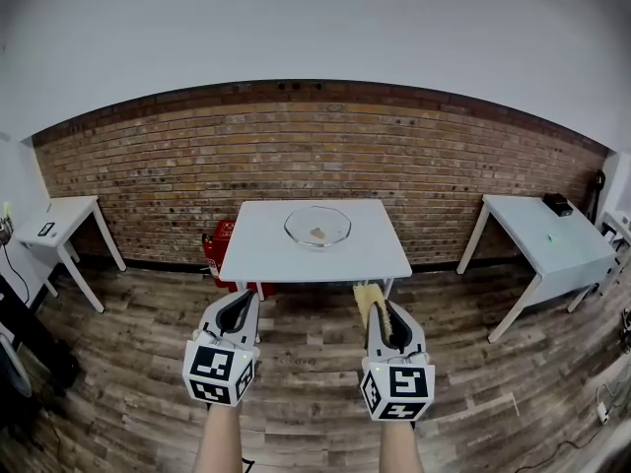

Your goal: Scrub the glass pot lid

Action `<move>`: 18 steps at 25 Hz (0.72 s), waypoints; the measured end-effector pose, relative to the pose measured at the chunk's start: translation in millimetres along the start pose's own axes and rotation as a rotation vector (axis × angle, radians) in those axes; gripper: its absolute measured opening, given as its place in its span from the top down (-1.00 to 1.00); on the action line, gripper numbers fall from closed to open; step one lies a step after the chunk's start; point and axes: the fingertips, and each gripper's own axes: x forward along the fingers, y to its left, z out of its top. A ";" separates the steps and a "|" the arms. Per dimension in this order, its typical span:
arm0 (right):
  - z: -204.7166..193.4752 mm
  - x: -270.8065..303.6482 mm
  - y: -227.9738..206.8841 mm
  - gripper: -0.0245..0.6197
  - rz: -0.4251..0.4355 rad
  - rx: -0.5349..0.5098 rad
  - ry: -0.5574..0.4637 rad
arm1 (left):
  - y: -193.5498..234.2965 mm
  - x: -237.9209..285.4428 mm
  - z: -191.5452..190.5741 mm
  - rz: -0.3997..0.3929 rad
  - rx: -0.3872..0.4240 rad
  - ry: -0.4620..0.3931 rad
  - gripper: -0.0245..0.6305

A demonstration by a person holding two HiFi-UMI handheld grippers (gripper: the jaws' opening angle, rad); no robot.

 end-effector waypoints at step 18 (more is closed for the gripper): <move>-13.3 12.9 -27.7 0.74 0.046 0.000 -0.011 | -25.2 25.8 -7.0 0.014 0.035 0.016 0.89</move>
